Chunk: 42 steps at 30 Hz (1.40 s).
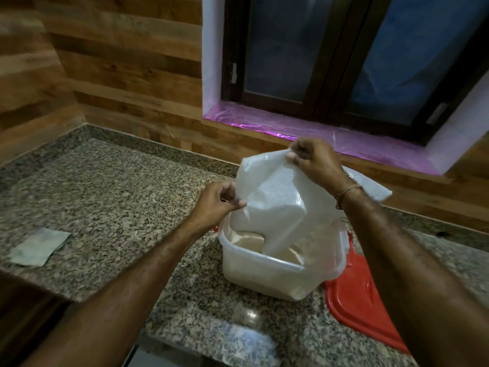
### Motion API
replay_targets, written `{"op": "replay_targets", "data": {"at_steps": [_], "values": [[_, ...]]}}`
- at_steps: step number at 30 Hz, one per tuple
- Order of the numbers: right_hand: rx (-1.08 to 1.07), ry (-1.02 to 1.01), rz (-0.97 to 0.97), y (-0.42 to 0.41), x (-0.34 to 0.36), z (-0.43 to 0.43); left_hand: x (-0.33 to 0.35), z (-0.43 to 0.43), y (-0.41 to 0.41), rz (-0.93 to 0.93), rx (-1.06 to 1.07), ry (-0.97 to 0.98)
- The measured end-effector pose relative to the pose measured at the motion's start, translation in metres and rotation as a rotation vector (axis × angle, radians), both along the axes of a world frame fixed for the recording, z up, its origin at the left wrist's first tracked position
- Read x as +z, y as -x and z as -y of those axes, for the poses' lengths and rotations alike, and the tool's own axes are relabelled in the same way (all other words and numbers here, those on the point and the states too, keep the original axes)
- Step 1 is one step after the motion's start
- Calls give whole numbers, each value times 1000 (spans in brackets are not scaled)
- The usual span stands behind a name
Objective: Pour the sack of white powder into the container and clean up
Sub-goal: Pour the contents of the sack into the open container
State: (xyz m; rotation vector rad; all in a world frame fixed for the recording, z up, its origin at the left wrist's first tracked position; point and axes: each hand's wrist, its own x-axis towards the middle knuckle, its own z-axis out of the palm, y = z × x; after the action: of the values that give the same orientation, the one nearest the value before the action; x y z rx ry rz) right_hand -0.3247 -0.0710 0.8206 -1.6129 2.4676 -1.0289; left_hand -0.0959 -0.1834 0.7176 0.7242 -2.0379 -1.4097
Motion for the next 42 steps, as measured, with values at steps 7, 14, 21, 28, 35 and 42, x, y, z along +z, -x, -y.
{"op": "replay_targets", "data": {"at_steps": [7, 14, 21, 28, 35, 42], "values": [[8, 74, -31, -25, 2, 12, -11, 3, 4, -82, 37, -18], [-93, 40, 11, -22, -6, 12, -1, 6, 3, -184, -47, -126], [-88, 28, -103, -31, -6, 9, 52, 17, 27, -250, 28, 99], [-97, 44, -245, -39, -4, 1, 73, 16, 45, 2, -27, 993], [-280, -176, -227, 5, 1, -50, 74, 47, 49, 46, -63, 484], [-174, 132, 377, 49, -13, -129, 71, 37, 57, -123, -98, 107]]}}
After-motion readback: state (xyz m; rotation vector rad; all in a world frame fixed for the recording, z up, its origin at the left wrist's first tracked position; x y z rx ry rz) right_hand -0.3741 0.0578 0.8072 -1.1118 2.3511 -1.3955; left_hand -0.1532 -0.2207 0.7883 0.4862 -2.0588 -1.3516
